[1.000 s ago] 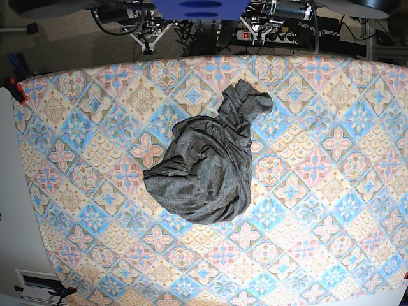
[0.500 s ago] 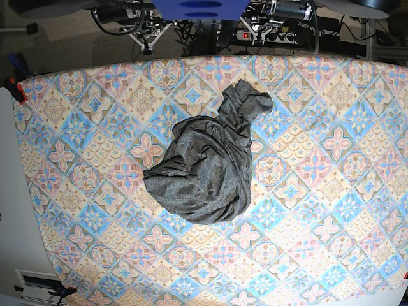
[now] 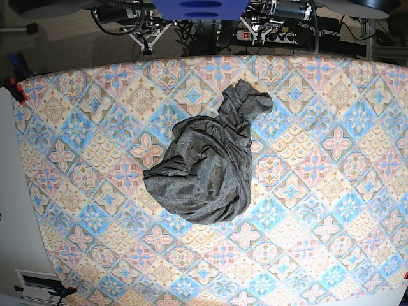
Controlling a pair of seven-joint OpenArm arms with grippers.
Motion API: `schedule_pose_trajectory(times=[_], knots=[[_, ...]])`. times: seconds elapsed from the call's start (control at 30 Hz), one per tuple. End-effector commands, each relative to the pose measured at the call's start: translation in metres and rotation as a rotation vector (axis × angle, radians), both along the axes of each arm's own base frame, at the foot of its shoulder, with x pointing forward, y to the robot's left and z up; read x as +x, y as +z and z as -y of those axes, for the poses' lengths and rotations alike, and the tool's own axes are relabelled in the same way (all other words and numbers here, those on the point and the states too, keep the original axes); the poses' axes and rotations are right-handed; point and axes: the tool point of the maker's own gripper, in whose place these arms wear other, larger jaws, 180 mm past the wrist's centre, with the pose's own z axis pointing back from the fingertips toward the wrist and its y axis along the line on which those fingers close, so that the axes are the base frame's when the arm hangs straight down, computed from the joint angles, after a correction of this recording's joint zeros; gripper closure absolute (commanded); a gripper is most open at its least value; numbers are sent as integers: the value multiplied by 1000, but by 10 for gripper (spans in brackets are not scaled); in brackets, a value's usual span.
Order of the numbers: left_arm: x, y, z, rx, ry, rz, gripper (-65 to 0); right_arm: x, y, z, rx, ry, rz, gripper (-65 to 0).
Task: Layout the t-shirt on the table in an organized manner, then fold the t-shirt properly
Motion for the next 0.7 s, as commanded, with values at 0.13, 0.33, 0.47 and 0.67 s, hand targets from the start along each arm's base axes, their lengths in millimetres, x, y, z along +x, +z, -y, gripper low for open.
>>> schedule_pose_trajectory(times=[0.13, 0.33, 0.47, 0.67], knots=[[-5, 0, -4, 7, -7, -6, 0, 2, 0, 2, -1, -4, 10, 0], [3, 1, -20, 28, -5, 146, 0, -14, 4, 22, -33, -99, 101, 0], [-10, 8, -37, 49, -12, 279, 0, -43, 11, 29, -55, -173, 172, 0], [-17, 31, -36, 29, -7, 519, 0, -65, 34, 41, -100, -217, 355, 0]])
